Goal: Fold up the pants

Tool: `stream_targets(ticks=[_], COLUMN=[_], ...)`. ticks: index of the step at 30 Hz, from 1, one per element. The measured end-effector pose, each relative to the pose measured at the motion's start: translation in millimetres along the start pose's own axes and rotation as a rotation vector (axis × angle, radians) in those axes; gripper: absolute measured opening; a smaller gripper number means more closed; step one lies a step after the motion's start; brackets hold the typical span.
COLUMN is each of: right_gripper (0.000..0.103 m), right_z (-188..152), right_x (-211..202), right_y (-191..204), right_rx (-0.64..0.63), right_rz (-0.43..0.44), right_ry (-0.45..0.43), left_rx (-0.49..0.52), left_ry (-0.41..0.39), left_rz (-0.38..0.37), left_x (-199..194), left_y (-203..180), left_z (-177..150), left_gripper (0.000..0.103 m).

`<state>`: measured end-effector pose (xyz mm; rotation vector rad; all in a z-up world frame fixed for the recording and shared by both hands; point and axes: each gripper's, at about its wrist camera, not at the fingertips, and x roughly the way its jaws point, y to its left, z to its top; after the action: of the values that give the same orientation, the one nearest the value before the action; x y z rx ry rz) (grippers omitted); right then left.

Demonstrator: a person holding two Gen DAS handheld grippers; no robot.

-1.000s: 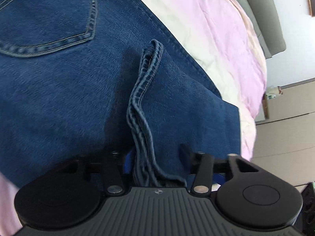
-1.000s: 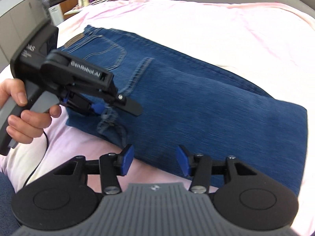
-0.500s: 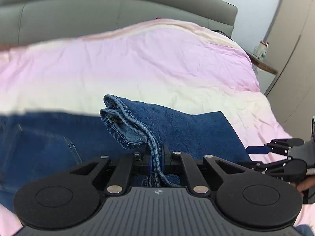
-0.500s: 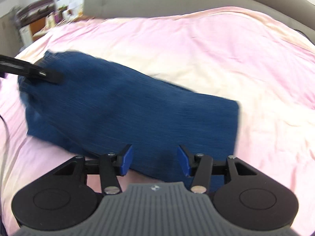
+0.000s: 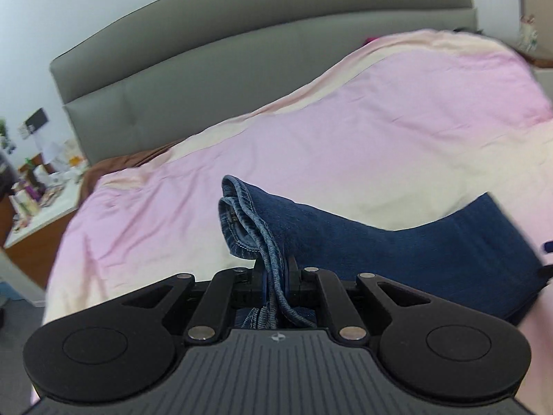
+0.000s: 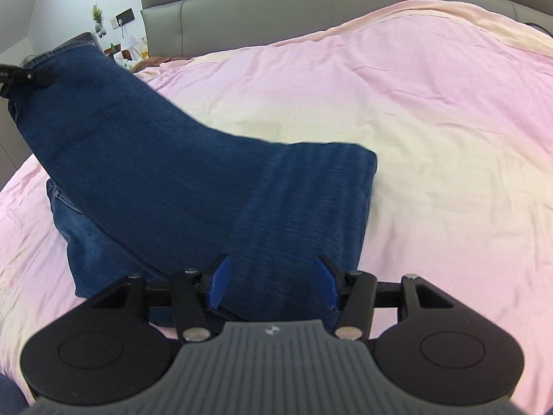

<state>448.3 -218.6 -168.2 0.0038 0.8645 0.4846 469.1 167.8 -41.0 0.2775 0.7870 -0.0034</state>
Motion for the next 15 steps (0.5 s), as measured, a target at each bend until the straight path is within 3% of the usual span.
stream_targets(ticks=[4, 9, 15], right_gripper=[0.051, 0.051, 0.052], right_z=[0, -3, 4], right_x=[10, 16, 32], right_y=[16, 19, 18], right_rx=[-0.03, -0.098, -0.075], right_rz=[0.015, -0.028, -0.031], right_ry=[-0.015, -0.026, 0.002], left_rx=[-0.015, -0.069, -0.148], left_ry=[0.068, 0.133, 0.19], left_rz=[0.04, 0.079, 0.088], left_x=[40, 77, 119], left_y=[29, 61, 69], left_z=[-26, -59, -95], left_gripper=[0.009, 0.009, 0.012])
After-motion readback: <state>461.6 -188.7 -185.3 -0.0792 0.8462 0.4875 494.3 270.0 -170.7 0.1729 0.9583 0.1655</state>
